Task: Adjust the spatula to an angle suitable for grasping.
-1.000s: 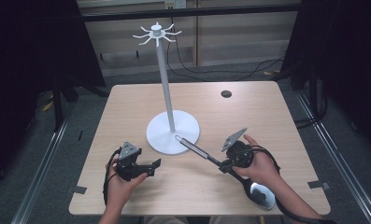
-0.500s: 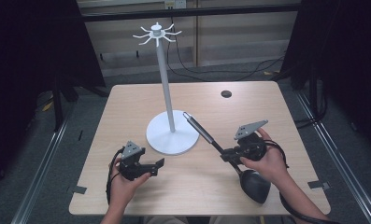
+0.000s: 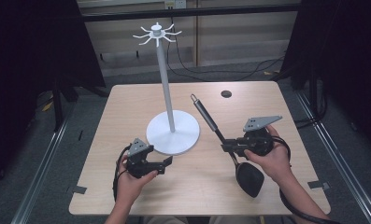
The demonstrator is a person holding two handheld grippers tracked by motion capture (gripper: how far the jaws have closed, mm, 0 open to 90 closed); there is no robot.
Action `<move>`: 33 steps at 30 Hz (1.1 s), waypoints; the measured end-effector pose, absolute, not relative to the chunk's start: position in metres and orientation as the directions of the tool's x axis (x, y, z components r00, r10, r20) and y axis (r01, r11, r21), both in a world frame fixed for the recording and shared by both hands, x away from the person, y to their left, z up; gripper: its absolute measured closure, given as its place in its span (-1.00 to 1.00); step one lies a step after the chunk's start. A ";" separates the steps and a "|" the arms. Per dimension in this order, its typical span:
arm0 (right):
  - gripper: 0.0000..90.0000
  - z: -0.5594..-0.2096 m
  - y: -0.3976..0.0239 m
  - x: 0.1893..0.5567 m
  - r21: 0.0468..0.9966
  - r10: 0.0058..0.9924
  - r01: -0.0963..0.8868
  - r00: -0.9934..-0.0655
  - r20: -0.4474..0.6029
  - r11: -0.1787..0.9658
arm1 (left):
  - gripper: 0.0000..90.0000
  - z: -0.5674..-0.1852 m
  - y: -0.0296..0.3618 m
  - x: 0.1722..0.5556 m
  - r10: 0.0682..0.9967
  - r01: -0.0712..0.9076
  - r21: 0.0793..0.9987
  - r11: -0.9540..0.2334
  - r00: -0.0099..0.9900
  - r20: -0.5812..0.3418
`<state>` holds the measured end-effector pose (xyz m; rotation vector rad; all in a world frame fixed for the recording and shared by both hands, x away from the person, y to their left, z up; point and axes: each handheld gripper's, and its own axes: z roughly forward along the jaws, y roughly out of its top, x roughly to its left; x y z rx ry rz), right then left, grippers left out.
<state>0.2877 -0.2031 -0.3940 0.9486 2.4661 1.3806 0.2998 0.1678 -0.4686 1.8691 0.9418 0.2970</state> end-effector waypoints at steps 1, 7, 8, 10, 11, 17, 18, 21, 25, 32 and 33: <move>0.69 -0.394 -0.203 0.288 0.812 0.597 0.449 -0.786 0.161 0.373 | -0.80 -0.468 0.167 0.300 0.715 0.474 0.852 -0.221 0.673 -0.189; 0.69 -0.389 -0.203 0.289 0.850 0.630 0.429 -0.760 0.157 0.305 | -0.80 -0.459 0.154 0.299 0.681 0.459 0.863 -0.211 0.703 -0.207; 0.69 -0.388 -0.202 0.289 0.856 0.637 0.424 -0.755 0.154 0.296 | -0.80 -0.458 0.151 0.298 0.676 0.458 0.865 -0.207 0.706 -0.212; 0.69 -0.385 -0.200 0.289 0.869 0.648 0.412 -0.747 0.151 0.273 | -0.79 -0.456 0.147 0.298 0.662 0.455 0.867 -0.205 0.717 -0.220; 0.69 -0.385 -0.200 0.289 0.869 0.648 0.412 -0.747 0.151 0.273 | -0.79 -0.454 0.145 0.297 0.655 0.455 0.868 -0.199 0.721 -0.227; 0.69 -0.382 -0.192 0.289 0.882 0.663 0.392 -0.737 0.133 0.260 | -0.77 -0.445 0.128 0.295 0.615 0.444 0.881 -0.166 0.745 -0.260; 0.69 -0.382 -0.189 0.289 0.886 0.668 0.387 -0.733 0.127 0.256 | -0.77 -0.444 0.124 0.295 0.608 0.443 0.882 -0.163 0.749 -0.264; 0.69 -0.382 -0.185 0.288 0.892 0.677 0.374 -0.728 0.114 0.253 | -0.73 -0.440 0.111 0.292 0.579 0.433 0.889 -0.149 0.767 -0.277; 0.69 -0.381 -0.180 0.287 0.902 0.680 0.365 -0.724 0.120 0.229 | -0.69 -0.437 0.098 0.289 0.547 0.418 0.895 -0.154 0.790 -0.275; 0.69 -0.378 -0.172 0.284 0.906 0.692 0.362 -0.712 0.118 0.219 | -0.57 -0.432 0.084 0.287 0.518 0.422 0.896 -0.136 0.802 -0.299; 0.69 -0.378 -0.171 0.285 0.908 0.693 0.359 -0.712 0.116 0.217 | -0.53 -0.431 0.083 0.287 0.515 0.420 0.898 -0.134 0.803 -0.299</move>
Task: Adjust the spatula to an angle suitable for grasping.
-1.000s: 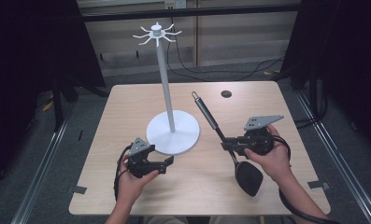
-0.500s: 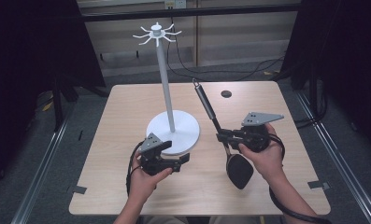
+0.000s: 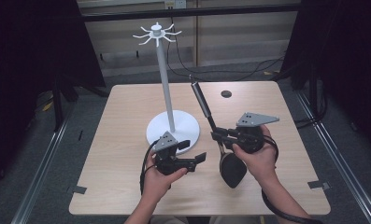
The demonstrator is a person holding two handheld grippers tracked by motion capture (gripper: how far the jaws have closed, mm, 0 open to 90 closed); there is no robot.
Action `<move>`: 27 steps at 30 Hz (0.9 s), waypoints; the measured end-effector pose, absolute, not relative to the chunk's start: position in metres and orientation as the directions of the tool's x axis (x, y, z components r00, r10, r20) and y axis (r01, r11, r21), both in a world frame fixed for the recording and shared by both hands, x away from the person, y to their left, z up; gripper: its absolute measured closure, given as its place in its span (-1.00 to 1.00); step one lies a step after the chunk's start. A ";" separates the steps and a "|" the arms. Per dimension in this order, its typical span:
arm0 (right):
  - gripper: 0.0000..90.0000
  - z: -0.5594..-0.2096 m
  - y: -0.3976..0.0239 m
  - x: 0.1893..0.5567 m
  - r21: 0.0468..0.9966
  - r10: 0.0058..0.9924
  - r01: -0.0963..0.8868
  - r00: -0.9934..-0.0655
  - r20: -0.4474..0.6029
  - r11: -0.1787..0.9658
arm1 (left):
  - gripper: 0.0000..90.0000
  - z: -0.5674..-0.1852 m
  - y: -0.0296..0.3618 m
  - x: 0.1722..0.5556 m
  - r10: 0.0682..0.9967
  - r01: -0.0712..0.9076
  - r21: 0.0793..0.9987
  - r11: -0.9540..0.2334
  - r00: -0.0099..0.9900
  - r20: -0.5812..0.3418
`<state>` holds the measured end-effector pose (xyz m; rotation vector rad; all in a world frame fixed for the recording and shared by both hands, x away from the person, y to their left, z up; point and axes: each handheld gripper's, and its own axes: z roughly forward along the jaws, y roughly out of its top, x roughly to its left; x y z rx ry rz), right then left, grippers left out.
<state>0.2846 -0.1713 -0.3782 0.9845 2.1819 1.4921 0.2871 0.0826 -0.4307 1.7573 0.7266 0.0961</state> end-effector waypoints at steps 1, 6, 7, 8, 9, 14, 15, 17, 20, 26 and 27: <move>0.69 -0.378 -0.171 0.284 0.909 0.696 0.358 -0.708 0.115 0.214 | -0.51 -0.430 0.081 0.287 0.512 0.418 0.899 -0.131 0.805 -0.300; 0.69 -0.376 -0.165 0.285 0.913 0.698 0.351 -0.707 0.112 0.209 | -0.42 -0.426 0.072 0.288 0.513 0.419 0.898 -0.135 0.805 -0.298; 0.69 -0.375 -0.164 0.284 0.913 0.700 0.351 -0.705 0.112 0.207 | -0.40 -0.426 0.069 0.289 0.502 0.415 0.901 -0.129 0.811 -0.301; 0.69 -0.375 -0.163 0.284 0.913 0.700 0.350 -0.705 0.111 0.208 | -0.38 -0.426 0.067 0.289 0.509 0.415 0.900 -0.131 0.807 -0.298; 0.69 -0.375 -0.161 0.285 0.915 0.698 0.347 -0.707 0.110 0.208 | -0.35 -0.426 0.065 0.290 0.502 0.413 0.903 -0.120 0.810 -0.304; 0.69 -0.374 -0.155 0.284 0.918 0.699 0.345 -0.705 0.116 0.196 | -0.19 -0.425 0.060 0.292 0.497 0.412 0.905 -0.107 0.810 -0.311; 0.69 -0.374 -0.154 0.285 0.919 0.699 0.344 -0.706 0.118 0.193 | -0.15 -0.425 0.059 0.292 0.499 0.406 0.908 -0.108 0.812 -0.304; 0.69 -0.374 -0.151 0.285 0.918 0.690 0.346 -0.713 0.123 0.194 | 0.05 -0.426 0.057 0.293 0.496 0.395 0.912 -0.113 0.818 -0.292; 0.69 -0.374 -0.147 0.285 0.921 0.691 0.341 -0.712 0.123 0.188 | 0.20 -0.427 0.054 0.293 0.509 0.393 0.912 -0.114 0.812 -0.286; 0.69 -0.373 -0.143 0.284 0.927 0.695 0.335 -0.706 0.132 0.165 | 0.58 -0.425 0.053 0.294 0.491 0.380 0.921 -0.087 0.820 -0.292; 0.69 -0.372 -0.143 0.284 0.928 0.699 0.333 -0.703 0.129 0.164 | 0.66 -0.424 0.053 0.294 0.486 0.374 0.923 -0.089 0.825 -0.288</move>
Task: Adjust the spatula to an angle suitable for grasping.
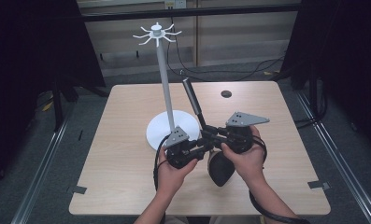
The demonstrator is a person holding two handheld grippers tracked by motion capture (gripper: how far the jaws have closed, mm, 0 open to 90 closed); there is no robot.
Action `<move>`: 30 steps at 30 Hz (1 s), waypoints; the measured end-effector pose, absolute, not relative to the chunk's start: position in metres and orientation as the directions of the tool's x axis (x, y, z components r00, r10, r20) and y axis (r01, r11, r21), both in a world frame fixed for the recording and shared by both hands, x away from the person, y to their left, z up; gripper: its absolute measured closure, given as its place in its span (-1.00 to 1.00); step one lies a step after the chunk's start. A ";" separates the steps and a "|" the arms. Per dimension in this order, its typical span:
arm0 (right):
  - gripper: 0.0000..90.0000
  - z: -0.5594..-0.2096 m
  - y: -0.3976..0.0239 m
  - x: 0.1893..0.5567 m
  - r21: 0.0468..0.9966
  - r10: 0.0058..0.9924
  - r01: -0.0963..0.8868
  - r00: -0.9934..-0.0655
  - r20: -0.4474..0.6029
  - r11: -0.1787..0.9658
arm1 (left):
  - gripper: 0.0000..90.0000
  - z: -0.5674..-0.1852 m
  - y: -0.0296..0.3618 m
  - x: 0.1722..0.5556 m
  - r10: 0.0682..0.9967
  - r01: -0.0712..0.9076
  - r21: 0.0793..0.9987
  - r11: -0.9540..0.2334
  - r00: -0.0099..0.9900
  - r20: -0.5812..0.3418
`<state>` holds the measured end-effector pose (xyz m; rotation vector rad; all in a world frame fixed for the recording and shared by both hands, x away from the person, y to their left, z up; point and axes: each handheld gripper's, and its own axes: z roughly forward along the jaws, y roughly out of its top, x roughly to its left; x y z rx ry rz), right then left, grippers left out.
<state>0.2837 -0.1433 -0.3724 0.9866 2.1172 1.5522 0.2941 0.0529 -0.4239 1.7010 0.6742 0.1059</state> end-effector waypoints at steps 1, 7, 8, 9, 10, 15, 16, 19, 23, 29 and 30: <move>0.69 -0.372 -0.143 0.284 0.928 0.697 0.337 -0.704 0.135 0.160 | 0.69 -0.423 0.053 0.294 0.478 0.367 0.926 -0.088 0.831 -0.285; 0.69 -0.371 -0.146 0.283 0.936 0.700 0.332 -0.696 0.156 0.121 | 0.90 -0.418 0.053 0.295 0.468 0.364 0.927 -0.097 0.838 -0.280; 0.69 -0.370 -0.146 0.283 0.936 0.701 0.330 -0.696 0.156 0.120 | 0.91 -0.418 0.054 0.295 0.466 0.362 0.927 -0.099 0.840 -0.278; 0.69 -0.370 -0.147 0.282 0.935 0.700 0.334 -0.696 0.161 0.117 | 0.92 -0.417 0.054 0.295 0.471 0.349 0.931 -0.105 0.842 -0.262; 0.69 -0.369 -0.147 0.282 0.937 0.697 0.330 -0.699 0.160 0.116 | 0.94 -0.415 0.054 0.294 0.476 0.337 0.935 -0.115 0.844 -0.246; 0.69 -0.367 -0.149 0.281 0.942 0.680 0.321 -0.711 0.176 0.092 | 0.96 -0.410 0.056 0.294 0.481 0.333 0.933 -0.134 0.845 -0.232; 0.69 -0.368 -0.150 0.282 0.943 0.670 0.322 -0.719 0.184 0.087 | 0.96 -0.410 0.056 0.294 0.474 0.326 0.935 -0.136 0.851 -0.228; 0.59 -0.369 -0.153 0.282 0.940 0.664 0.329 -0.723 0.191 0.088 | 0.96 -0.409 0.057 0.294 0.475 0.310 0.937 -0.160 0.856 -0.202; 0.26 -0.372 -0.162 0.282 0.935 0.673 0.346 -0.712 0.202 0.085 | 0.96 -0.408 0.061 0.294 0.482 0.308 0.936 -0.169 0.854 -0.194; -0.04 -0.385 -0.182 0.280 0.929 0.696 0.350 -0.697 0.172 0.122 | 0.96 -0.407 0.069 0.298 0.502 0.314 0.935 -0.166 0.843 -0.194; -0.11 -0.388 -0.185 0.280 0.925 0.705 0.357 -0.689 0.167 0.129 | 0.96 -0.406 0.070 0.298 0.504 0.314 0.934 -0.171 0.843 -0.191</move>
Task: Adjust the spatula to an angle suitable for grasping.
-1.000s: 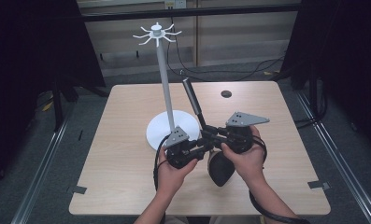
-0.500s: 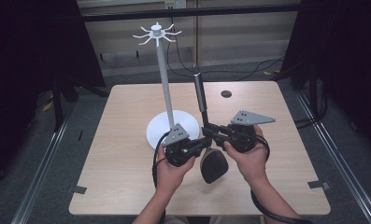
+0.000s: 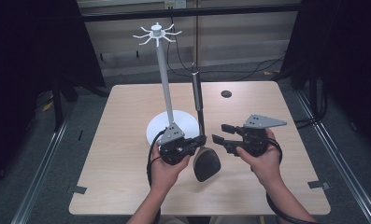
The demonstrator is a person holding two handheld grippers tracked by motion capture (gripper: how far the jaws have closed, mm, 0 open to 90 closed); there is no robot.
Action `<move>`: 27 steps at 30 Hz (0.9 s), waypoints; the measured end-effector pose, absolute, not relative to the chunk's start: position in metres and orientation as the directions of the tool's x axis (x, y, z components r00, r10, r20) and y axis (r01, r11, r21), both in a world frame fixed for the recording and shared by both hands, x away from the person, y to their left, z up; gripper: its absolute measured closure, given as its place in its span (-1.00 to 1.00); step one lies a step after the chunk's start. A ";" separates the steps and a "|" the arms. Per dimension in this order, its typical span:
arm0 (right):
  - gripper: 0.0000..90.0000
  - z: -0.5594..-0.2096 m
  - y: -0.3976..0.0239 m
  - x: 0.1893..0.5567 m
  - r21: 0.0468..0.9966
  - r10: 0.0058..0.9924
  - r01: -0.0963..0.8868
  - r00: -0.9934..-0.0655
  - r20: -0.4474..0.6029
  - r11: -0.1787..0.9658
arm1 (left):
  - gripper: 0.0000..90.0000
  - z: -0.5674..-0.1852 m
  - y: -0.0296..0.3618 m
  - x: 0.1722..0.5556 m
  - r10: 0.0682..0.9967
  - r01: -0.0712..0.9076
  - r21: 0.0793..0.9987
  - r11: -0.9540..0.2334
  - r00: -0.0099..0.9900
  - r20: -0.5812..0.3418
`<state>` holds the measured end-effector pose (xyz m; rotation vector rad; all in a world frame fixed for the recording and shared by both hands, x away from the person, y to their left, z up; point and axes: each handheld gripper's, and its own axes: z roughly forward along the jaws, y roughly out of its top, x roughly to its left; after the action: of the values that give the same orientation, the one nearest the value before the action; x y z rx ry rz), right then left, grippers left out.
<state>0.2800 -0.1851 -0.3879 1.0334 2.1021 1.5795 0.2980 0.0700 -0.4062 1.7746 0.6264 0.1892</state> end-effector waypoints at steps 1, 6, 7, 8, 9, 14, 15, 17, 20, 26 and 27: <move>-0.17 -0.391 -0.188 0.280 0.922 0.715 0.363 -0.680 0.162 0.136 | 0.96 -0.406 0.071 0.298 0.509 0.309 0.935 -0.175 0.841 -0.183; -0.36 -0.406 -0.201 0.277 0.909 0.741 0.379 -0.659 0.133 0.174 | 0.96 -0.404 0.074 0.301 0.511 0.314 0.934 -0.167 0.838 -0.190; -0.42 -0.410 -0.203 0.277 0.905 0.743 0.382 -0.658 0.124 0.187 | 0.96 -0.404 0.074 0.302 0.507 0.312 0.936 -0.165 0.840 -0.191; -0.47 -0.413 -0.204 0.277 0.899 0.745 0.392 -0.655 0.124 0.195 | 0.96 -0.403 0.074 0.302 0.504 0.310 0.936 -0.169 0.843 -0.188; -0.49 -0.417 -0.206 0.276 0.894 0.744 0.398 -0.657 0.120 0.207 | 0.96 -0.402 0.075 0.302 0.517 0.313 0.933 -0.180 0.837 -0.181; -0.69 -0.432 -0.212 0.274 0.878 0.761 0.419 -0.640 0.106 0.231 | 0.96 -0.398 0.077 0.306 0.517 0.308 0.935 -0.176 0.837 -0.178; -0.71 -0.434 -0.212 0.274 0.875 0.759 0.425 -0.641 0.110 0.232 | 0.96 -0.397 0.077 0.306 0.513 0.306 0.936 -0.175 0.840 -0.179; -0.77 -0.437 -0.213 0.274 0.871 0.760 0.432 -0.640 0.113 0.235 | 0.96 -0.394 0.079 0.307 0.522 0.305 0.937 -0.173 0.835 -0.175; -0.87 -0.441 -0.214 0.274 0.863 0.756 0.438 -0.645 0.108 0.250 | 0.96 -0.391 0.081 0.309 0.514 0.301 0.938 -0.171 0.840 -0.175; -0.93 -0.448 -0.214 0.272 0.843 0.757 0.459 -0.646 0.100 0.280 | 0.96 -0.388 0.085 0.312 0.528 0.301 0.939 -0.169 0.832 -0.172; -0.93 -0.449 -0.214 0.272 0.839 0.755 0.464 -0.648 0.102 0.284 | 0.96 -0.387 0.085 0.312 0.524 0.302 0.939 -0.167 0.833 -0.175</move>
<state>0.2725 -0.2136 -0.4486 1.1086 2.2432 1.3007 0.3122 0.0854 -0.3871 1.7682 0.6356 0.2219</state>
